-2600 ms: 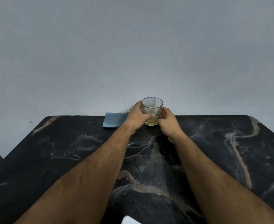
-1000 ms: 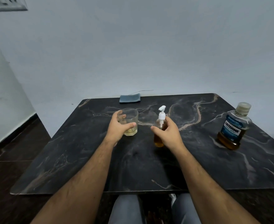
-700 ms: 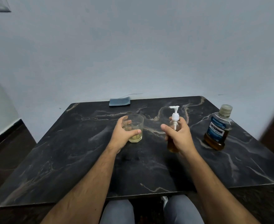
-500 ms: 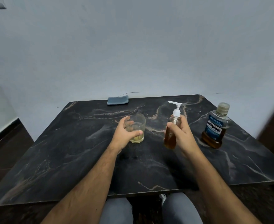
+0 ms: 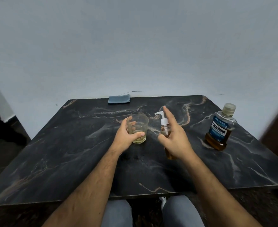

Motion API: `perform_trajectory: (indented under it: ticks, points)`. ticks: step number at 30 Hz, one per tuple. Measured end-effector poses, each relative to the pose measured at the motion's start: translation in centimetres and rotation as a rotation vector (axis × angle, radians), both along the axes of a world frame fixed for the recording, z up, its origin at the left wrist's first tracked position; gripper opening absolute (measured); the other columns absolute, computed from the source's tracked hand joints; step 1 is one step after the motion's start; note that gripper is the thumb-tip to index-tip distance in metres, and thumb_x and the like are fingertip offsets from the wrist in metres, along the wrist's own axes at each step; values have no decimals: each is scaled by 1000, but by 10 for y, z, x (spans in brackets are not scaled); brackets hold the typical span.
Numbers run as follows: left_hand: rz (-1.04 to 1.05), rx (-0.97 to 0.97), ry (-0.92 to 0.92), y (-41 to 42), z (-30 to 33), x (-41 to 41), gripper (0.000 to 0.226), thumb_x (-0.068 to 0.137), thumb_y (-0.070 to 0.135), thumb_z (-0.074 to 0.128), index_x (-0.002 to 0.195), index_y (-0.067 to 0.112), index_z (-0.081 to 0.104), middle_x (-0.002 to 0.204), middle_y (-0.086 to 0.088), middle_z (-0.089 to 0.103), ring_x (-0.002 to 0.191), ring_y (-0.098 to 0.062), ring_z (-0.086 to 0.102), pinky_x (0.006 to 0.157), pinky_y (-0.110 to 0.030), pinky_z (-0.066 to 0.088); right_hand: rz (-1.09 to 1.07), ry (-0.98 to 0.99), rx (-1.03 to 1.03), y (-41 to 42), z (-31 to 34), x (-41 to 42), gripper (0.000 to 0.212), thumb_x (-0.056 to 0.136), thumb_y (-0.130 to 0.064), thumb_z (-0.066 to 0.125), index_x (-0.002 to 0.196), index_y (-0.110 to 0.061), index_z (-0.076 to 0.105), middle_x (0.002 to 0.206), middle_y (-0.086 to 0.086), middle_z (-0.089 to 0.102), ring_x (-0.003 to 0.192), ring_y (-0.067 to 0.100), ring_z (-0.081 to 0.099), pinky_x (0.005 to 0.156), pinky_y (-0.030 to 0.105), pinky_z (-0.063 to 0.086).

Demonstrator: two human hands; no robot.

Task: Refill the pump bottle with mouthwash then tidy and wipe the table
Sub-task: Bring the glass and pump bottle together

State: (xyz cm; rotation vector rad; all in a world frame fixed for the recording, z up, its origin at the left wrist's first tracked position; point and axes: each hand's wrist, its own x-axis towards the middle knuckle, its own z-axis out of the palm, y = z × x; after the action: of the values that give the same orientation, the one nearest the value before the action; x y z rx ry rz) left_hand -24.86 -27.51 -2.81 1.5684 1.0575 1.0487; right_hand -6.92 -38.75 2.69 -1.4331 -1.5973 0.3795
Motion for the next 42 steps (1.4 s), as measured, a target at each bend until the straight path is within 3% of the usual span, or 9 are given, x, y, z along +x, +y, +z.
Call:
perform_trajectory:
  ticks: [2, 5, 8, 14, 21, 27, 33, 37, 42]
  points:
    - [-1, 5, 1, -1, -1, 0, 87, 71, 15, 87, 144, 24, 38, 130, 4, 60, 106, 5, 59, 86, -13, 46, -12, -61, -18, 4, 1, -4, 95, 79, -14, 61, 151, -51, 11, 96, -13, 62, 65, 2, 53, 70, 26, 43]
    - [-11, 8, 1, 0, -1, -1, 87, 70, 19, 88, 141, 27, 39, 130, 5, 60, 113, -1, 59, 100, -26, 48, -59, -181, -44, 12, 3, -11, 96, 81, -21, 59, 152, -51, 2, 91, -10, 60, 72, 8, 53, 72, 28, 41]
    - [-23, 10, 8, 2, -1, -3, 87, 69, 20, 89, 139, 30, 39, 129, 6, 61, 117, -6, 59, 106, -34, 46, -83, -266, -48, 21, 2, -16, 90, 84, -28, 58, 152, -52, 4, 81, -12, 54, 82, 15, 54, 75, 32, 42]
    - [-21, 15, 33, 1, 0, -2, 83, 70, 23, 88, 136, 35, 40, 126, 9, 63, 116, -6, 60, 106, -31, 46, -86, -290, -1, 31, -1, -24, 77, 84, -30, 60, 149, -46, 21, 117, -4, 65, 102, 20, 61, 82, 33, 47]
    - [-24, 11, 49, 1, 0, -3, 83, 67, 28, 89, 133, 39, 40, 124, 10, 65, 116, -6, 61, 108, -36, 45, -72, -254, 10, 31, -1, -30, 70, 84, -26, 65, 143, -43, 29, 112, -7, 66, 96, 15, 61, 81, 34, 50]
    - [-37, -5, 38, 1, 0, -4, 87, 66, 26, 89, 136, 38, 39, 128, 9, 62, 118, -7, 60, 109, -38, 45, -82, -199, -37, 35, -7, -30, 60, 79, -21, 65, 128, -39, 35, 89, -8, 64, 78, 17, 62, 71, 37, 54]
    - [-33, -4, 46, -1, 1, -4, 87, 69, 24, 89, 139, 34, 38, 129, 9, 62, 118, -6, 59, 110, -36, 43, -41, -210, -12, 34, -7, -26, 81, 86, -32, 64, 151, -47, 17, 112, -12, 61, 91, 9, 58, 81, 31, 48]
    - [-27, 1, 65, -2, 2, -4, 87, 70, 24, 88, 140, 34, 38, 129, 9, 62, 118, -6, 59, 109, -33, 42, -34, -224, 28, 34, -7, -27, 74, 86, -34, 65, 149, -44, 26, 129, -8, 61, 109, 12, 59, 88, 31, 47]
    - [-34, -1, 62, -1, 2, -4, 87, 70, 22, 88, 141, 33, 38, 126, 11, 62, 117, -4, 59, 107, -29, 43, -63, -232, 4, 36, -11, -27, 65, 83, -29, 67, 135, -44, 32, 112, -8, 66, 95, 13, 64, 83, 38, 55]
